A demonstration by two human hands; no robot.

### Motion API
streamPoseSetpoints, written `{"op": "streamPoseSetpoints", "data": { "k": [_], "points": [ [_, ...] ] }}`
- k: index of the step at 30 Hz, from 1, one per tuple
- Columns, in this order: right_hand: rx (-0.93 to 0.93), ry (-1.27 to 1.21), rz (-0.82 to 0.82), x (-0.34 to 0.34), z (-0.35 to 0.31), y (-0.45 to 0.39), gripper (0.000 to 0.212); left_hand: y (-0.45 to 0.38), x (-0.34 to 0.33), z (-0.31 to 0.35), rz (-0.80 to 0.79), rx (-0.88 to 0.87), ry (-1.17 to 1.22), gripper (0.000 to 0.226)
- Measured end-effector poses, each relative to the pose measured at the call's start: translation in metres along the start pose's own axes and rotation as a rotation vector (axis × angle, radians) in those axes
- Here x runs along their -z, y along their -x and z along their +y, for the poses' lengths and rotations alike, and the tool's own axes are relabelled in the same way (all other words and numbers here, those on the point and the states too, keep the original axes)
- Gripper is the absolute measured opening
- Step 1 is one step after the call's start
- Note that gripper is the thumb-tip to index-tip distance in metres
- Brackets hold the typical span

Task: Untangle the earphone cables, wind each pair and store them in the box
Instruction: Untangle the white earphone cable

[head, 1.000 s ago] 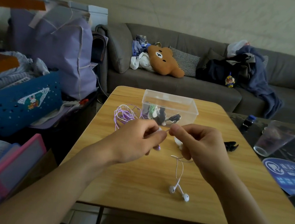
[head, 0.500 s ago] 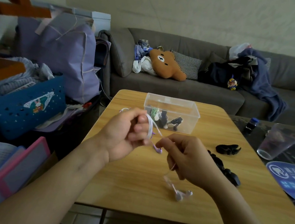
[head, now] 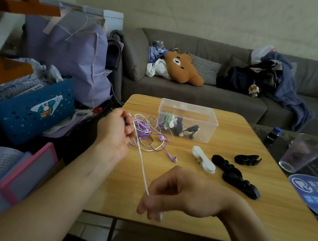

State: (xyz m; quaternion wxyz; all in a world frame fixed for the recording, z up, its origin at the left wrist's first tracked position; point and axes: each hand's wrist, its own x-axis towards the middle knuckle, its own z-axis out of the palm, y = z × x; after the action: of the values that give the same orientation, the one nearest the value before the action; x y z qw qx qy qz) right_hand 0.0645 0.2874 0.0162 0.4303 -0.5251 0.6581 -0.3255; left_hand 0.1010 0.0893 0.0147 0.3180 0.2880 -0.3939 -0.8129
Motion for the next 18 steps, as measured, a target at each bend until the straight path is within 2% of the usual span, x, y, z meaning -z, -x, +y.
{"op": "streamPoseSetpoints", "data": {
  "k": [2, 4, 6, 8, 11, 13, 15, 17, 18],
  "points": [
    [-0.032, -0.119, -0.147, 0.000, 0.001, 0.002, 0.023, -0.002, 0.002, 0.001, 0.024, -0.042, 0.000, 0.033],
    [-0.062, -0.135, -0.233, 0.001, 0.004, 0.002, 0.027, -0.006, 0.005, 0.002, 0.042, -0.078, -0.017, 0.034],
    [-0.085, -0.034, -0.238, 0.005, 0.010, 0.001, 0.030, -0.010, 0.007, 0.003, 0.031, -0.110, -0.069, 0.036],
    [-0.092, 0.091, -0.176, 0.007, 0.016, -0.001, 0.030, -0.010, 0.008, 0.004, -0.062, -0.113, -0.150, 0.040],
    [-0.150, 0.170, 0.086, 0.006, 0.021, -0.004, 0.026, -0.001, 0.006, 0.004, -0.318, -0.050, -0.265, 0.040],
    [-0.165, 0.168, 0.371, 0.006, 0.022, -0.008, 0.023, 0.008, 0.002, 0.002, -0.438, -0.020, -0.365, 0.042],
    [-0.096, 0.010, 0.662, 0.006, 0.023, -0.013, 0.026, 0.017, -0.003, -0.001, -0.525, -0.011, -0.474, 0.043],
    [0.030, -0.133, 0.778, 0.006, 0.023, -0.016, 0.043, 0.025, -0.005, -0.003, -0.601, -0.023, -0.583, 0.042],
    [0.083, -0.164, 0.785, 0.006, 0.022, -0.017, 0.043, 0.027, -0.006, -0.004, -0.637, -0.029, -0.632, 0.043]
  ]
}}
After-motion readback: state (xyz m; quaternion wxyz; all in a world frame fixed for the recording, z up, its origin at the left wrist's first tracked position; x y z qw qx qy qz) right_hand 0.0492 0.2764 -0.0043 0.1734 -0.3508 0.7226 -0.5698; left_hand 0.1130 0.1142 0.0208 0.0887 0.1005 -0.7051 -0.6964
